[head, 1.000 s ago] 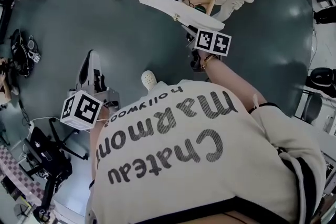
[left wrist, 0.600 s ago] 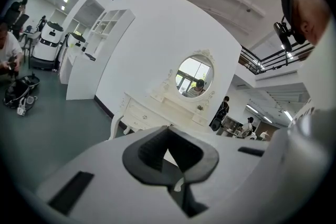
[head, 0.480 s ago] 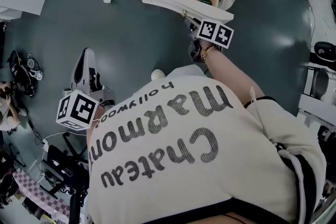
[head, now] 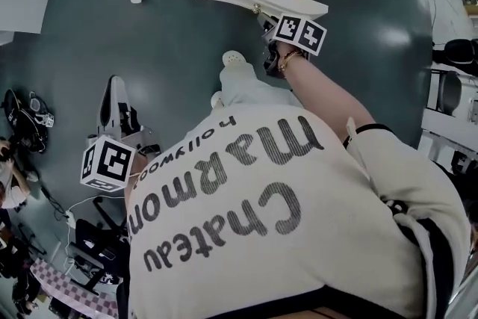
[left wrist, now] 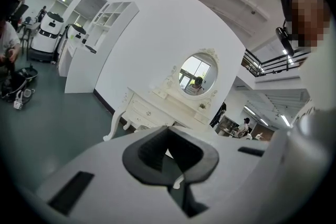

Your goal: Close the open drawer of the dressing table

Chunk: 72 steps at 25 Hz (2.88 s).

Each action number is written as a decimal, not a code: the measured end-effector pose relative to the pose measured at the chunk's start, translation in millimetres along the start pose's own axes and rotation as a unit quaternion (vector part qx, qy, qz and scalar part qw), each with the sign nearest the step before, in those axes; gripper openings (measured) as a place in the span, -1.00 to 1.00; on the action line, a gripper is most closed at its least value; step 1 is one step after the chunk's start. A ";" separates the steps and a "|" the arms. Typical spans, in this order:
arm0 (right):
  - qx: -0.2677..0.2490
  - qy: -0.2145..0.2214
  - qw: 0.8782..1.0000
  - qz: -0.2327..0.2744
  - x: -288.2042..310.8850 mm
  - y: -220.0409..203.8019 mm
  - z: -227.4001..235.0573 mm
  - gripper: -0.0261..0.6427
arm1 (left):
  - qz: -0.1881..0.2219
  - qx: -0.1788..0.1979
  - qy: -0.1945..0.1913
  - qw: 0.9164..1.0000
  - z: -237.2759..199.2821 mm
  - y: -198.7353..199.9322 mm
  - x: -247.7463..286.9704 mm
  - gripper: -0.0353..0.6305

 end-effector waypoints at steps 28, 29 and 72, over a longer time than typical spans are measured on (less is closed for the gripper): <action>-0.050 -0.060 0.996 -0.045 53.6 13.2 -20.6 -0.47 | 0.025 -0.023 0.053 0.998 -29.3 9.2 6.5 -0.87; -0.057 -0.061 0.995 -0.049 54.7 13.5 -21.0 -0.47 | 0.025 -0.023 0.052 0.998 -29.8 9.0 8.2 -0.87; -0.100 -0.093 0.988 -0.077 88.8 72.8 -26.0 -0.48 | 0.043 -0.016 0.065 0.997 -36.3 43.1 64.2 -0.87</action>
Point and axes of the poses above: the fingertips, and each gripper's own axes: x forward along the fingers, z to its right, y out of its top, the point moved 9 cm from there along -x, backward along the fingers, and after that the axes turned 13 degrees about -y, right-handed, at the moved point
